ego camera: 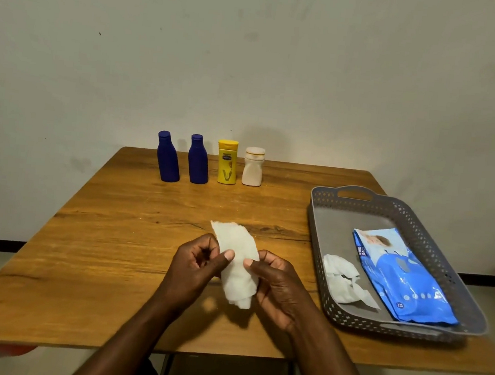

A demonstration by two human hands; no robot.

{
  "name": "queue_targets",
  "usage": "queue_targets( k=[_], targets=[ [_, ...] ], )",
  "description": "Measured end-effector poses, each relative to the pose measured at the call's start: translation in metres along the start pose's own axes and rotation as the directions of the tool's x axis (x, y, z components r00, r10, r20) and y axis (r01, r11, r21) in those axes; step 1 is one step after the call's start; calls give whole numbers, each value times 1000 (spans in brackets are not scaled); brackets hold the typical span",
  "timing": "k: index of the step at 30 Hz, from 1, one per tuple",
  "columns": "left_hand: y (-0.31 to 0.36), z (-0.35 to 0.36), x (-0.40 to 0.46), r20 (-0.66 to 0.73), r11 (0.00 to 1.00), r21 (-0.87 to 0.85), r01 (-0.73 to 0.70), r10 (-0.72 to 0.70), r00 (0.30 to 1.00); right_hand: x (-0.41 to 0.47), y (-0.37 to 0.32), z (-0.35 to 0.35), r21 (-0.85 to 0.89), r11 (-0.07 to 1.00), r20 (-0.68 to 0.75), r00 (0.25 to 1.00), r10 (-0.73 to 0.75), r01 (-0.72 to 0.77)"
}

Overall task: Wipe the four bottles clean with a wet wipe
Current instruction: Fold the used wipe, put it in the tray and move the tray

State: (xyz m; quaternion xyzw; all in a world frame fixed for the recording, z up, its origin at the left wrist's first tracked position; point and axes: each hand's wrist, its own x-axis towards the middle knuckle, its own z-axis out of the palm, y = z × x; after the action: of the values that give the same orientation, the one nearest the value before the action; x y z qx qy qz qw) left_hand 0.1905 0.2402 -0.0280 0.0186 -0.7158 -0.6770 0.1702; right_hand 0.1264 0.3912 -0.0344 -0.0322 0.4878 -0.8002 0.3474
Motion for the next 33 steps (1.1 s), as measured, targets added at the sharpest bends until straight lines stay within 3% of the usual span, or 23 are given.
queue_targets(
  k=[3,10,16,20,23,27,30,33],
  targets=[
    [3,2,3,-57,999,-18,-35,34,998,-3,-2,-4,-36,999,41,999,-20,22],
    [21,16,3,87,990,27,-139,136,987,-11,-11,-9,-14,993,69,991,-115,116],
    [40,24,5,319,871,218,-440,362,876,-23,-22,-23,65,988,55,988,-141,138],
    [42,36,8,420,790,229,-568,446,790,-38,-32,-36,90,987,109,984,-139,130],
    [41,46,12,408,816,145,-559,465,786,-50,-41,-46,-76,976,69,978,-199,204],
    [30,60,19,309,900,44,-433,400,863,-66,-67,-60,-204,927,-37,944,-329,315],
    [14,76,22,288,925,143,-352,302,909,-73,-90,-78,-328,859,-170,870,-463,393],
    [-1,92,23,367,890,296,-348,230,901,-72,-105,-98,-505,772,-302,758,-578,387]
  ],
)
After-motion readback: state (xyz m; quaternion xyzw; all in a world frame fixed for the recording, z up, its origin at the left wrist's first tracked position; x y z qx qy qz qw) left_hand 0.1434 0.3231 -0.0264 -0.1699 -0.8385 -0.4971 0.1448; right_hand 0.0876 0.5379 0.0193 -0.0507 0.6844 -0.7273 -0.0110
